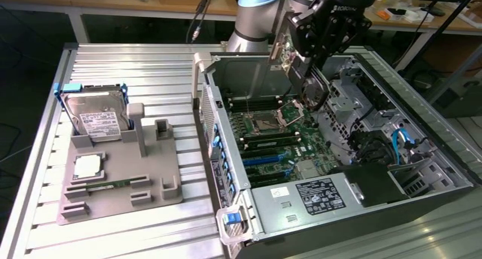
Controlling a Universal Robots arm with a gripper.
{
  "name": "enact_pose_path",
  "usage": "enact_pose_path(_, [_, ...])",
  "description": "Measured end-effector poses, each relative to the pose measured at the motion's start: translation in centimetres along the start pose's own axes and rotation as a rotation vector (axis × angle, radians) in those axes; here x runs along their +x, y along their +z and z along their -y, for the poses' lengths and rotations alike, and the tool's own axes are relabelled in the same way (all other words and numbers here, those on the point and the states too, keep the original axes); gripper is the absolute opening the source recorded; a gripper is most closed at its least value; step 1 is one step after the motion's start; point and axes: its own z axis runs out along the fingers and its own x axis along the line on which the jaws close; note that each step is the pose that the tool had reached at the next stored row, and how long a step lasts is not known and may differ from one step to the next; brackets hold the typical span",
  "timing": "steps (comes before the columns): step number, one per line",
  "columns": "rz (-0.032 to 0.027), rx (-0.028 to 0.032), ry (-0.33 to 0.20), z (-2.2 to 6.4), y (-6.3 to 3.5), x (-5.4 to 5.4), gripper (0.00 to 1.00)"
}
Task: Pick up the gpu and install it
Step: 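Pick up the gpu and move the gpu toward the slot, then insert the gpu into the slot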
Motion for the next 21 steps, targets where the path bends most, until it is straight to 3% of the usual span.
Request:
enact_pose_path(5, [0.0061, 0.0006, 0.009, -0.32, -0.57, -0.2, 0.27])
enact_pose_path(10, [0.0053, 0.0103, 0.022, -0.43, -0.78, -1.1, 0.27])
enact_pose_path(21, [0.0054, 0.0108, 0.033, -0.45, -0.78, -1.4, 0.27])
